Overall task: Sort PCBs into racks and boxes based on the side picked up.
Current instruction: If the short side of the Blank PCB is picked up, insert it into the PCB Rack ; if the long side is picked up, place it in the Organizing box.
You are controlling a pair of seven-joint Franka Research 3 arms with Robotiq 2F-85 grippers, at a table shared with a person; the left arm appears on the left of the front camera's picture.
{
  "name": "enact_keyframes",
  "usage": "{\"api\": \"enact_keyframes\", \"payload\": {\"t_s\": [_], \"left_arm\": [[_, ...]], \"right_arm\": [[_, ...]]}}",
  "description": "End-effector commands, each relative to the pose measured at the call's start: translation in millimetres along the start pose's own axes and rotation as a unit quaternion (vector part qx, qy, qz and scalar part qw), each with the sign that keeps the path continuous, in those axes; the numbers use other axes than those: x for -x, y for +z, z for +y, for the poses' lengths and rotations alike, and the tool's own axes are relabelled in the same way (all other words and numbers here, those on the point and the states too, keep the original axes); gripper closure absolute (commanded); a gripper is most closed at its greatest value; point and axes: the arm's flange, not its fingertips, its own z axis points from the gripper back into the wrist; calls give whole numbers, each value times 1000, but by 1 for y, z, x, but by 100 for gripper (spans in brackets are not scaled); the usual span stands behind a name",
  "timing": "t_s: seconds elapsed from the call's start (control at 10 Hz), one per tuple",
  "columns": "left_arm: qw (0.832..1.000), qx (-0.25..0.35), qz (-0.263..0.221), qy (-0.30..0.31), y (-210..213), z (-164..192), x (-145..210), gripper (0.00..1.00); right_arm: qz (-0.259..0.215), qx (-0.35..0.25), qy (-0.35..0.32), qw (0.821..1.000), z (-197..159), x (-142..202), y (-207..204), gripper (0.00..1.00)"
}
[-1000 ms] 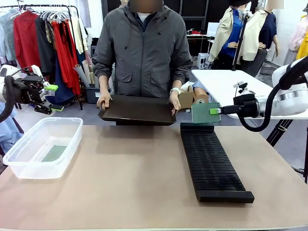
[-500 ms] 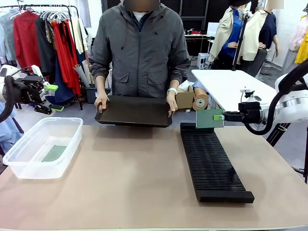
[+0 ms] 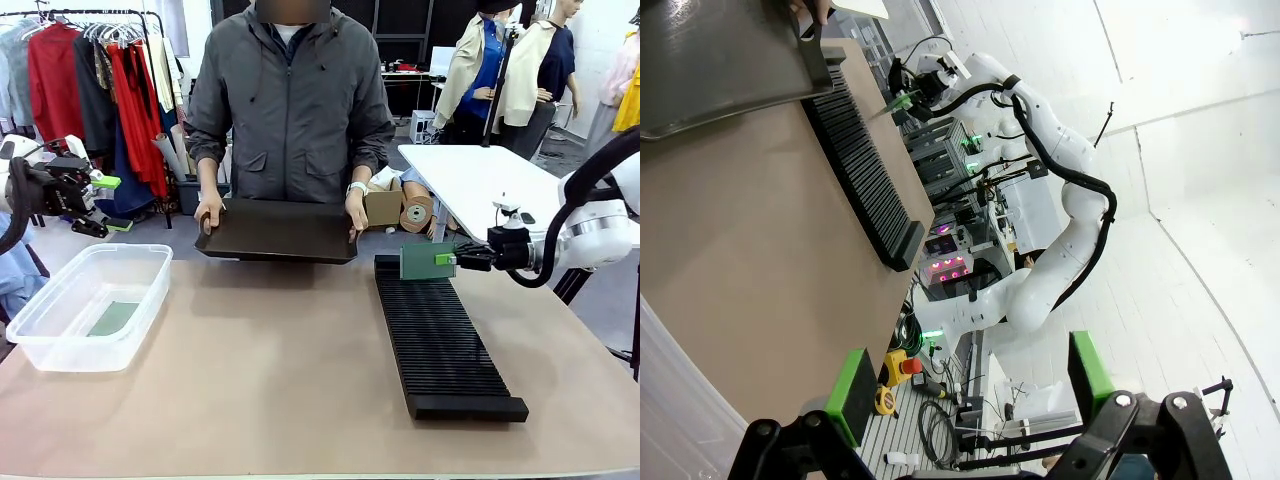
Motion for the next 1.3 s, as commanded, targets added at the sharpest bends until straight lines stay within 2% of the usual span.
{"api": "enact_keyframes", "payload": {"t_s": [0.0,0.6,1.2], "left_arm": [[1000,-4,1,2,1,-3,1,0],[1000,-4,1,2,1,-3,1,0],[1000,-4,1,2,1,-3,1,0]], "right_arm": [[-19,16,21,999,-13,6,-4,100],[-54,50,22,997,-27,42,7,100],[-44,61,18,997,-40,65,7,100]]}}
